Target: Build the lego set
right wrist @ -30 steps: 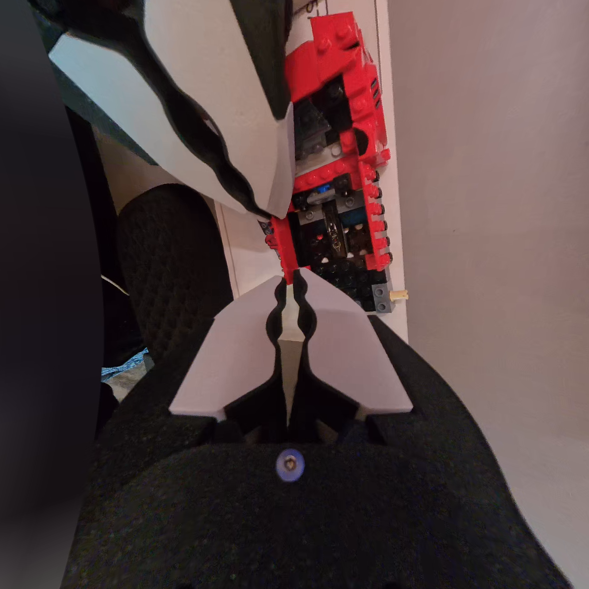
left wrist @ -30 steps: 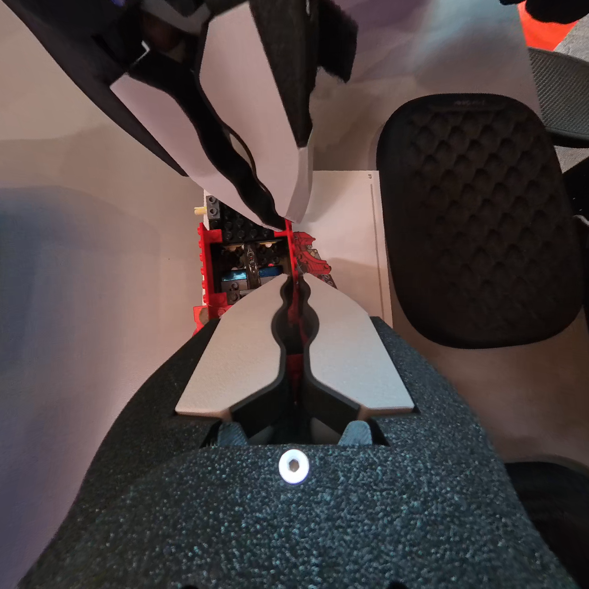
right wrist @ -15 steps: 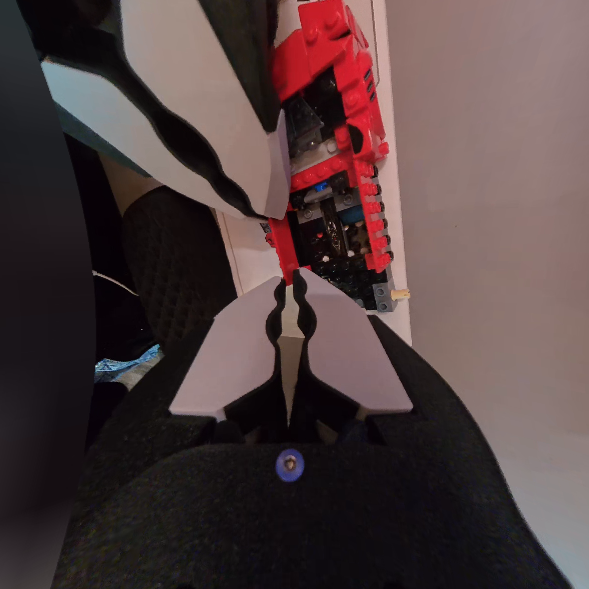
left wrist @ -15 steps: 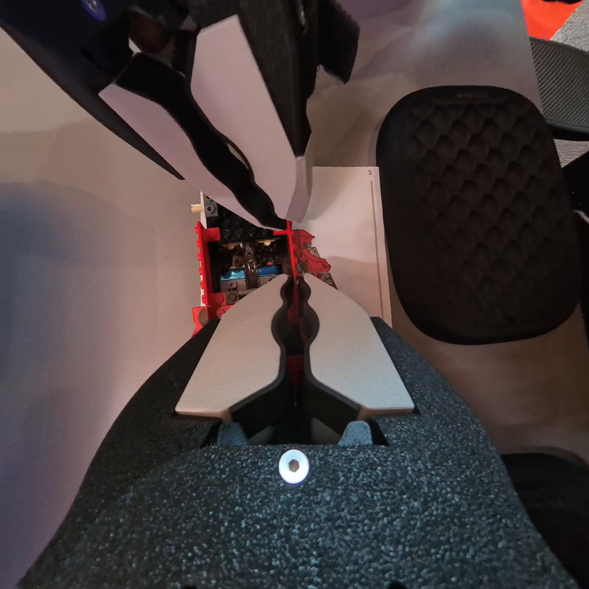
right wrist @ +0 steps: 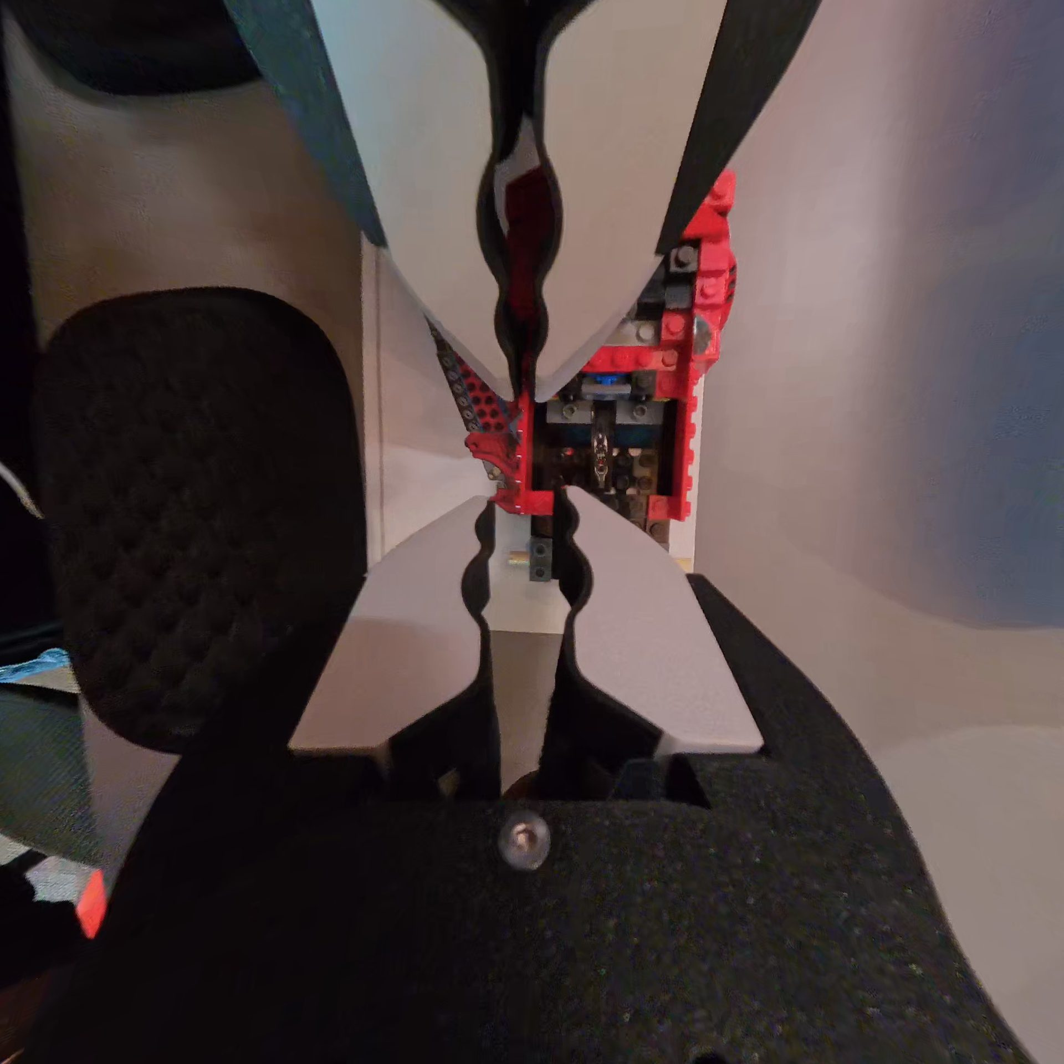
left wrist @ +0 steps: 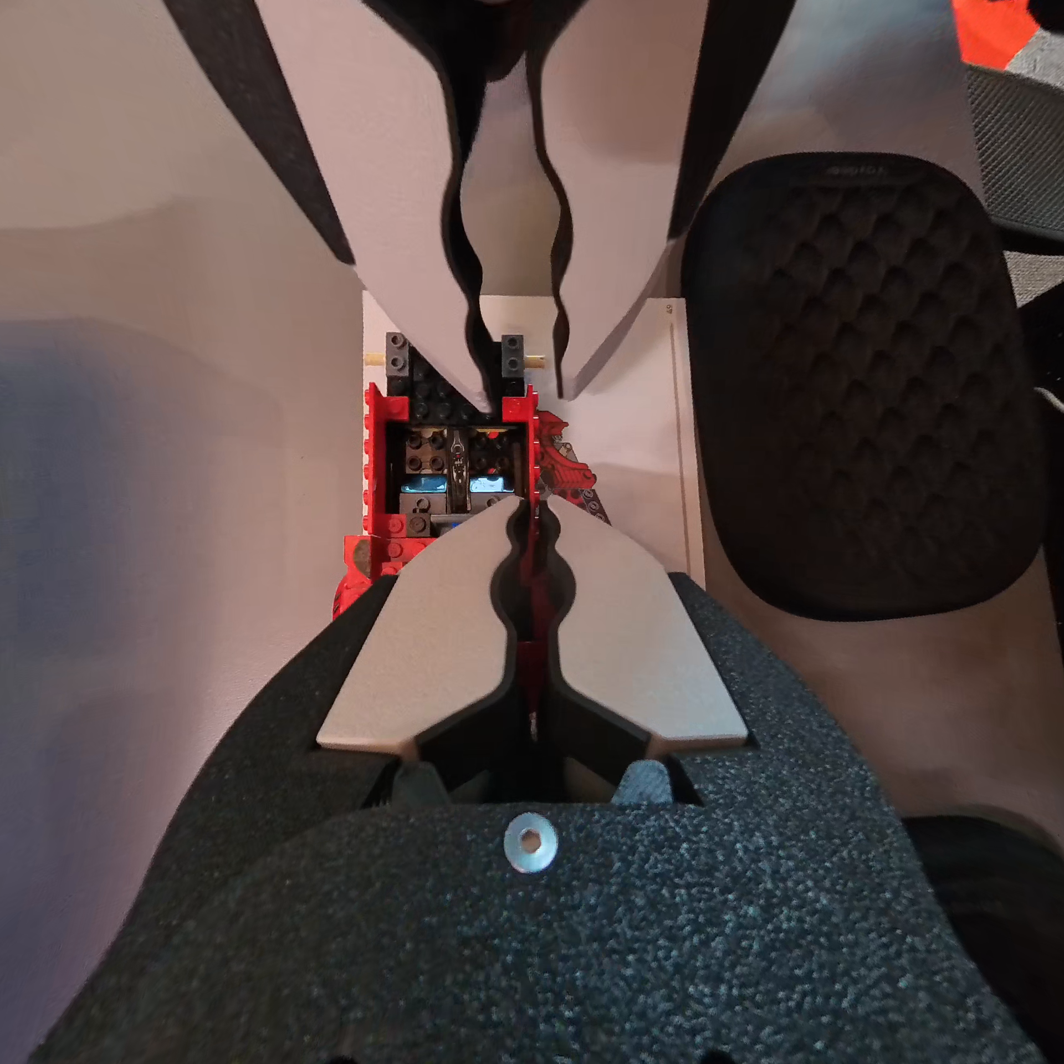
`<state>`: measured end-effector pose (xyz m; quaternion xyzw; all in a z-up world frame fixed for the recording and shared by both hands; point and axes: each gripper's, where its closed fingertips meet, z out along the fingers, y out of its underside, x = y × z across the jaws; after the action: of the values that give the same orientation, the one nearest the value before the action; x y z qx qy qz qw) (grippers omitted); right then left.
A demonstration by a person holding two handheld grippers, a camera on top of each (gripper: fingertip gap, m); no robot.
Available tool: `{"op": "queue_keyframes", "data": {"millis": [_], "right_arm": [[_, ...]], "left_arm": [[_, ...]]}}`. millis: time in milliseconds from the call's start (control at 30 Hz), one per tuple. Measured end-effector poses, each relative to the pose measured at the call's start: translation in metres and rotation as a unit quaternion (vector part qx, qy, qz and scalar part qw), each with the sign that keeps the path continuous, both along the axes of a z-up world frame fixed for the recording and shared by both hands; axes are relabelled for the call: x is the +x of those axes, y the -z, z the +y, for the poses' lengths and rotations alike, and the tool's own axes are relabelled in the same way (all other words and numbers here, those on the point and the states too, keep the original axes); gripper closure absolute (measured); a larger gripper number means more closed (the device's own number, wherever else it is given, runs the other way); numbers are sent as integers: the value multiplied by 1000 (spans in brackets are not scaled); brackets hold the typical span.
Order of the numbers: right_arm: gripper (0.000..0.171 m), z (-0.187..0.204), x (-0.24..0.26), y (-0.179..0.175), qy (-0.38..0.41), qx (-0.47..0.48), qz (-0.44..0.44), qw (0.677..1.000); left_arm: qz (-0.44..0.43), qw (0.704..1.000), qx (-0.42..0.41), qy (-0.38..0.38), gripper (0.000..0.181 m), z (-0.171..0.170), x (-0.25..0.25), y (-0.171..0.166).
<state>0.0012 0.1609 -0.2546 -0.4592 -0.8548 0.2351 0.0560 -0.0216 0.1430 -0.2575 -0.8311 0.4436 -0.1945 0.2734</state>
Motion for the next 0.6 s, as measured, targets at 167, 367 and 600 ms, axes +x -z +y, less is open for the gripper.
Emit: {"op": "queue_keyframes", "data": {"millis": [167,367,600], "right_arm": [[161,0,-2,8,12,18,1,1000],[160,2,-1,3,22,28,15,999],[162,3,0,8,26,51,14,998]], "left_arm": [[-1,1000,-3,-2,178,0,0,0],[3,1000,-5,-5,178,0,0,0],[0,1000,-6,-7,178,1,0,0]]}}
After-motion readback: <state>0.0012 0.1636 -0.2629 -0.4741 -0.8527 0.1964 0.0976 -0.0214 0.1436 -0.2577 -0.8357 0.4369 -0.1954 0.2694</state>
